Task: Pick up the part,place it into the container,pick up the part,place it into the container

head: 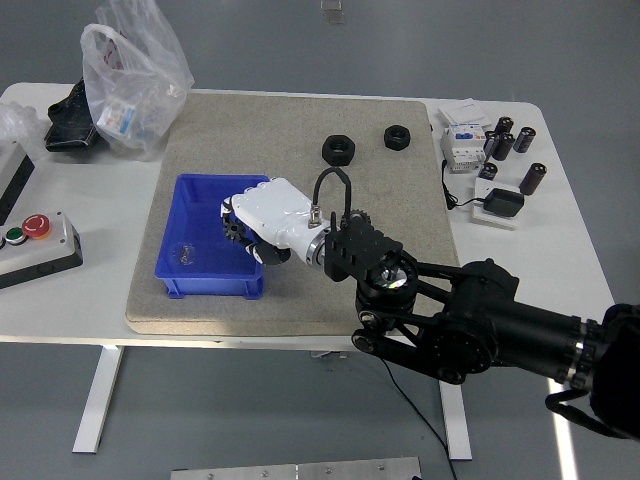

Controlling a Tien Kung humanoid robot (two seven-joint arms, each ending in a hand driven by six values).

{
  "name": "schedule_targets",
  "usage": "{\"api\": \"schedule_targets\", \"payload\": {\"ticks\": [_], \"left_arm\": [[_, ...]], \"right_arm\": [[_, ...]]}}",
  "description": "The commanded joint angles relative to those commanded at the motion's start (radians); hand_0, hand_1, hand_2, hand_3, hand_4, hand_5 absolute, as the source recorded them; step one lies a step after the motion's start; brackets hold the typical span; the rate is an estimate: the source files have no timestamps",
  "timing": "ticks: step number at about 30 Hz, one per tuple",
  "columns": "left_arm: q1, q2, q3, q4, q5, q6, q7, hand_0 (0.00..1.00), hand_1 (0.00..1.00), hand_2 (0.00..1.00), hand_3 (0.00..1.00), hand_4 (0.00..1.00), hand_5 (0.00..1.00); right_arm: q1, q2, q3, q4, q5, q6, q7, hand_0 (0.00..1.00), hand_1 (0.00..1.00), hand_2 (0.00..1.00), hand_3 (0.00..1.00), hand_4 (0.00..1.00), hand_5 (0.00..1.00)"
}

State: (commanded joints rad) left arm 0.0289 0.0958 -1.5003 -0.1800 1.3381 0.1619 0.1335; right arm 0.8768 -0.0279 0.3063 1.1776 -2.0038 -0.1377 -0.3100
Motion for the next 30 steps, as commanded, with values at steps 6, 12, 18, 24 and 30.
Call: {"api": "schedule_targets", "payload": {"ticks": [6, 12, 18, 24, 30], "left_arm": [[0.002, 0.001, -0.001, 0.000, 0.001, 0.000, 0.001, 0.656, 0.595, 0.587, 0.671, 0.646, 0.230], [0.000, 0.001, 0.000, 0.000, 0.000, 0.001, -0.001, 0.656, 0.595, 0.587, 0.670, 0.646, 0.231], [0.000, 0.001, 0.001, 0.000, 0.000, 0.001, -0.001, 0.656, 0.595, 0.587, 0.671, 0.646, 0.230], [0.001, 0.001, 0.001, 0.000, 0.000, 0.001, -0.002, 0.656, 0.595, 0.587, 0.671, 0.646, 0.230], [0.002, -0.001, 0.000, 0.000, 0.002, 0.001, -0.002, 0.656, 0.594, 0.587, 0.671, 0.646, 0.230]], "right_arm": [[0.005, 0.012, -0.011, -0.018, 0.002, -0.015, 0.004, 0.245, 0.422, 0.212, 0.631, 0.148, 0.002], [0.001, 0.014, -0.013, -0.028, -0.001, -0.024, 0.005, 0.243, 0.422, 0.212, 0.714, 0.171, 0.002], [-0.004, 0.010, 0.002, -0.032, 0.004, -0.024, 0.004, 0.249, 0.437, 0.224, 0.718, 0.265, 0.079], [-0.011, 0.002, 0.032, -0.034, 0.003, -0.020, -0.001, 0.237, 0.420, 0.243, 0.730, 0.711, 0.267], [-0.030, -0.028, 0.117, -0.039, -0.015, -0.033, -0.009, 0.237, 0.420, 0.245, 0.731, 0.768, 0.309]]}}
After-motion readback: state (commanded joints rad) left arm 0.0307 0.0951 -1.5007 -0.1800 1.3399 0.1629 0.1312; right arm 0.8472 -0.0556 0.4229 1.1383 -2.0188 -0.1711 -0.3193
